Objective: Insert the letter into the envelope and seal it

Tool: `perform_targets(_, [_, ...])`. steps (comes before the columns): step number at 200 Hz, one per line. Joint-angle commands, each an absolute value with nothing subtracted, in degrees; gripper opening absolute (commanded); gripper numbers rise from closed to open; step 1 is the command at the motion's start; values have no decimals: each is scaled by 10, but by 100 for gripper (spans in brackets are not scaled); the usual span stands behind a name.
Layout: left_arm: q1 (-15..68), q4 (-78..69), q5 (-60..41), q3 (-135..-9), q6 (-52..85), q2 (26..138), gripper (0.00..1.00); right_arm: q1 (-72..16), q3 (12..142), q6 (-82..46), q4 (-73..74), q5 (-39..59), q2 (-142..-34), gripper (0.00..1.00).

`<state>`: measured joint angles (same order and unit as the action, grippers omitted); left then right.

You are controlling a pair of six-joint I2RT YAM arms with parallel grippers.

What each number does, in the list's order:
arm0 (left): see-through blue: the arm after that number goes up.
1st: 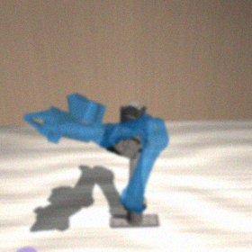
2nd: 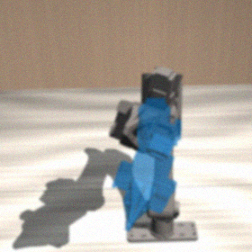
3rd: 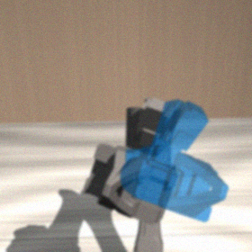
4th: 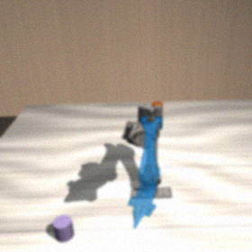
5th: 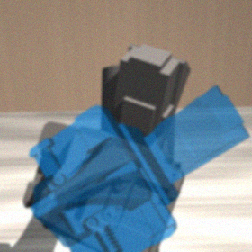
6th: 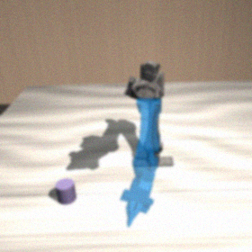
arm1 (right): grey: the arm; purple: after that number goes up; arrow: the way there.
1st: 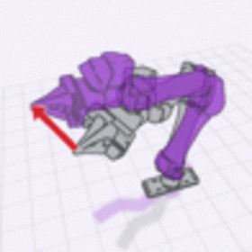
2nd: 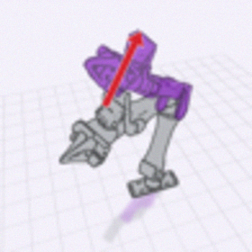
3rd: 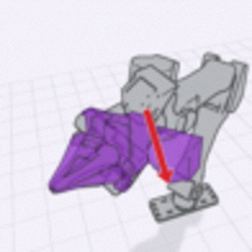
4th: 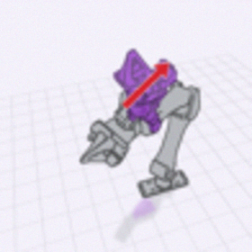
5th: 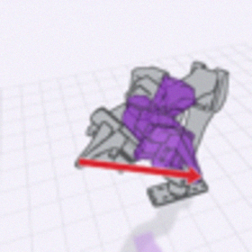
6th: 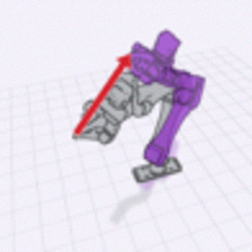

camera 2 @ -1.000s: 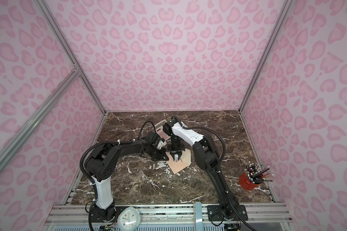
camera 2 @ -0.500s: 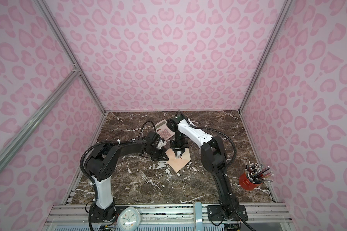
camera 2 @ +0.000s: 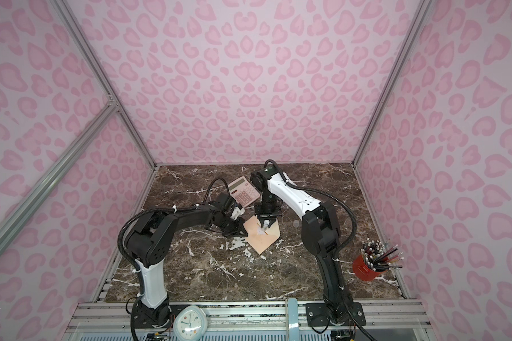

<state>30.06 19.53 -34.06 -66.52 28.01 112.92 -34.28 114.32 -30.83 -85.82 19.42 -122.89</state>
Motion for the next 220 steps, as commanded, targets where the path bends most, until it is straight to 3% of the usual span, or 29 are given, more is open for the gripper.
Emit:
perform_targets(1, [300,219,-312,-668,271,1128,4,-352,1156,-309,-865,204,-1245,0])
perform_targets(220, [300,218,-317,-667,270,1125,4,-369,1208,-309,-859,201,-1364,0])
